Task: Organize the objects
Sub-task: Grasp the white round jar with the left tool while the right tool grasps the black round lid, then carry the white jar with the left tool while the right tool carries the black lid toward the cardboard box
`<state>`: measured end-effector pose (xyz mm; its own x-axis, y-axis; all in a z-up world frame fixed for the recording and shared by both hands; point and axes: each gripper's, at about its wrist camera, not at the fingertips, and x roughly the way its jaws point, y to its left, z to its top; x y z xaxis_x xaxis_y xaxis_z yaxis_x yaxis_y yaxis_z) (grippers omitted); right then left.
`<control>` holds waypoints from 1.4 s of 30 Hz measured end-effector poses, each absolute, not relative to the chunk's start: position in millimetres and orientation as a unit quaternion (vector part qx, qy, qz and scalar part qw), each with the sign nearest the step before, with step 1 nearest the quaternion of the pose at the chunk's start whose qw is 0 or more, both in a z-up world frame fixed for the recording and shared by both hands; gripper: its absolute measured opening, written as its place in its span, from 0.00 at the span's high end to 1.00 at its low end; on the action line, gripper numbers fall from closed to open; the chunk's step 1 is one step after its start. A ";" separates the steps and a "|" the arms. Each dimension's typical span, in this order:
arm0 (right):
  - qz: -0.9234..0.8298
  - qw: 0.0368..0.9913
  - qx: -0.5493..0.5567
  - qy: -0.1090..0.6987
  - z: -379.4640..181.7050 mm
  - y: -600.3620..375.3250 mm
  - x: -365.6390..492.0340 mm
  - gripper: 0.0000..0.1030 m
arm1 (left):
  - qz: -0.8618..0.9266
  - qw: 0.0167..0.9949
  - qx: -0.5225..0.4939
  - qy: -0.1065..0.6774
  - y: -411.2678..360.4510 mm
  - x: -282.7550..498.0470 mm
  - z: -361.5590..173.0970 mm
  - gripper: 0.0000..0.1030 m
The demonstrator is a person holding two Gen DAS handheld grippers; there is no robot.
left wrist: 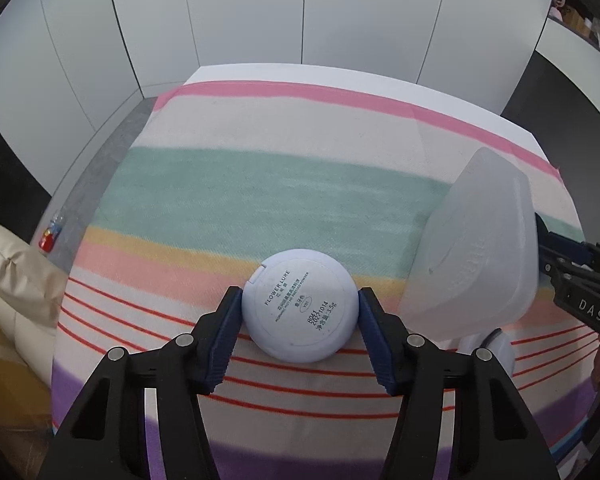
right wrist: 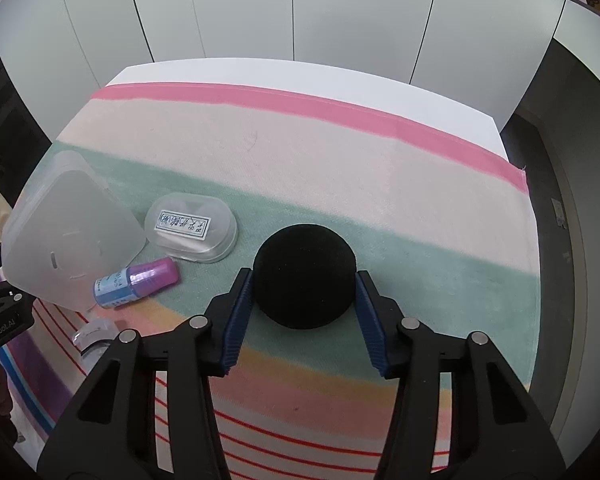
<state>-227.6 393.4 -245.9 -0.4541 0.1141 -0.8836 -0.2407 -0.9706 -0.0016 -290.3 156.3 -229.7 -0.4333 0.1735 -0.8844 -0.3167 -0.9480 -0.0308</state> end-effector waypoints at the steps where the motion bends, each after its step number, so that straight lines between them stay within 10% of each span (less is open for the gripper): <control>1: 0.850 0.105 -0.512 0.063 -245.2 393.0 -226.4 0.49 | 0.844 0.143 -0.511 0.070 155.5 -287.3 -226.0 0.43; 42: 0.879 0.059 -0.470 0.043 -54.4 338.9 -49.8 0.49 | 0.880 0.187 -0.436 0.030 133.5 -121.0 -38.7 0.43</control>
